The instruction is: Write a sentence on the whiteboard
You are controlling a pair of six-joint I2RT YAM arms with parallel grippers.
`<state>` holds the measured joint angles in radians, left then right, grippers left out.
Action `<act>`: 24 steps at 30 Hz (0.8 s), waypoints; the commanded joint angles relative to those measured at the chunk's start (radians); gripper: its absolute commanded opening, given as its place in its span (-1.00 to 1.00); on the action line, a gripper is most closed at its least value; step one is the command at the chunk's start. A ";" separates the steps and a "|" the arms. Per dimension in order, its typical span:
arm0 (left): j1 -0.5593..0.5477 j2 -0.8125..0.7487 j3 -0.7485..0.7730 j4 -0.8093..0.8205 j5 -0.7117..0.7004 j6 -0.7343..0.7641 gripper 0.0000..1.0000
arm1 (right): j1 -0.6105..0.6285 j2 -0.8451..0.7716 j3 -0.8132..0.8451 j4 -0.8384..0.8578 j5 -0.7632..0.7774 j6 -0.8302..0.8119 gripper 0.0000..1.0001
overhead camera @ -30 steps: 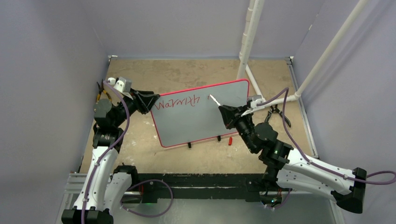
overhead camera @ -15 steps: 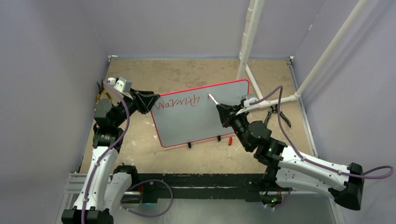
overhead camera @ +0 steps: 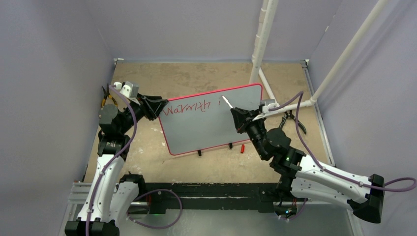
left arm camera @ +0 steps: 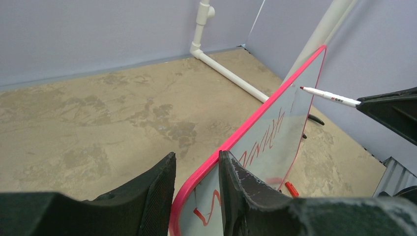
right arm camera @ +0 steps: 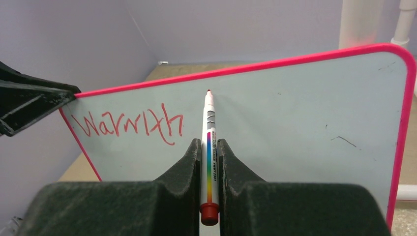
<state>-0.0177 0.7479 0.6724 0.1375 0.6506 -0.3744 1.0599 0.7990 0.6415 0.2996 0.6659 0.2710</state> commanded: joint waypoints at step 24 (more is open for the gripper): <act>0.001 -0.005 -0.008 0.000 0.026 0.009 -0.29 | -0.003 0.010 0.011 -0.070 0.042 0.045 -1.00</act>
<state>-0.0177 0.7479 0.6724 0.1375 0.6506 -0.3744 1.0599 0.8177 0.6407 0.2447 0.6685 0.2966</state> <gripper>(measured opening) 0.355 0.125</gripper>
